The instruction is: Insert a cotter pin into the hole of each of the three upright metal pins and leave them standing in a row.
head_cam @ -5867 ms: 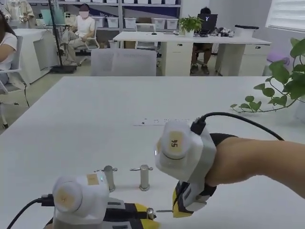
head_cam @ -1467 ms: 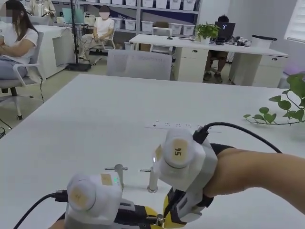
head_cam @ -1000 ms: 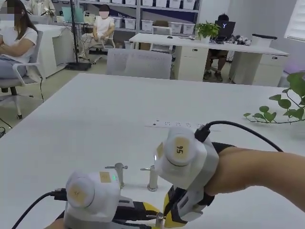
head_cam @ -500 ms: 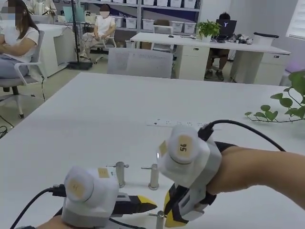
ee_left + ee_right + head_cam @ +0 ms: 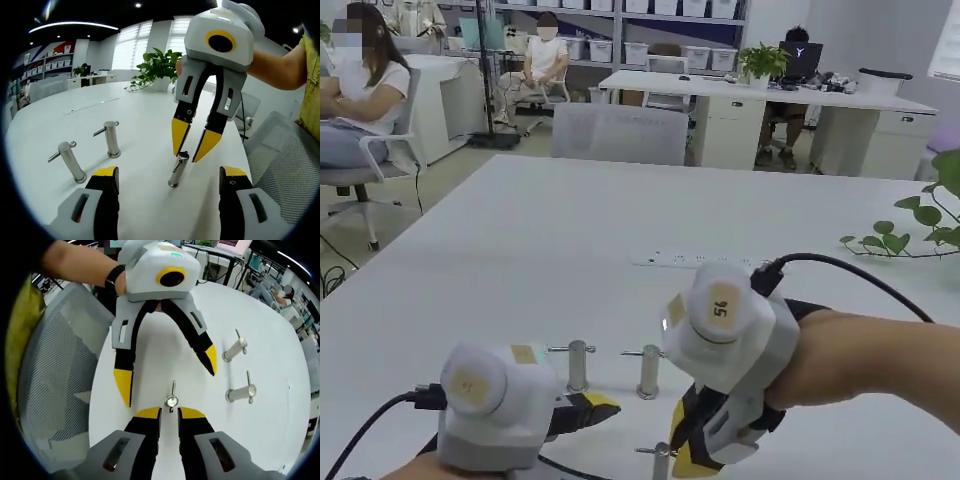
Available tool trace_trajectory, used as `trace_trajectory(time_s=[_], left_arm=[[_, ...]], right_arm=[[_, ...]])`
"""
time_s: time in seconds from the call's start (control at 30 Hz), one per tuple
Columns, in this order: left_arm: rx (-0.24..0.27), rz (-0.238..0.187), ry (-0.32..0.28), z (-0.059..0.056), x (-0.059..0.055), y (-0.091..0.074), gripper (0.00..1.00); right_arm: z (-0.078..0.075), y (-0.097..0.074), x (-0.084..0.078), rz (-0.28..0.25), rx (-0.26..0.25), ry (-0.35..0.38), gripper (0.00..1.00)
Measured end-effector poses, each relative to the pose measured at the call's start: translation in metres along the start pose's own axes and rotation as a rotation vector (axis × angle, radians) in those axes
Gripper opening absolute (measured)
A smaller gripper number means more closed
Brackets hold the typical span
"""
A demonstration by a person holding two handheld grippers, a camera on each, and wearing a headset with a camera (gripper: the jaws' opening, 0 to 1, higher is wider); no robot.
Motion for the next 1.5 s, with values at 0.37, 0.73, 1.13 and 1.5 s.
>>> trace_trajectory(time_s=[0.37, 0.73, 1.13, 1.5], left_arm=[[0.066, -0.067, -0.027, 0.002, 0.006, -0.022, 0.89], [0.105, -0.099, -0.034, -0.008, 0.000, -0.056, 0.88], [0.138, -0.146, -0.053, -0.033, -0.010, -0.077, 0.87], [0.182, -0.186, -0.070, -0.049, -0.015, -0.103, 0.85]], right_arm=[[0.000, -0.004, -0.005, -0.054, -0.020, 0.031, 0.15], [0.002, -0.008, -0.012, -0.123, -0.039, 0.062, 0.16], [0.005, -0.002, -0.016, -0.225, -0.074, 0.084, 0.16], [0.003, 0.007, -0.019, -0.289, -0.089, 0.109, 0.16]])
Point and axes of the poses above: the centre of the closed fingertips' face, and the gripper's own axes: y roughly forward along the fingers, z roughly to its left, x roughly out of its top, the point moved 8 cm from there along -y, roughly backward along the fingers, and after that the axes turned 8 degrees about -y, right-handed, at the moved point
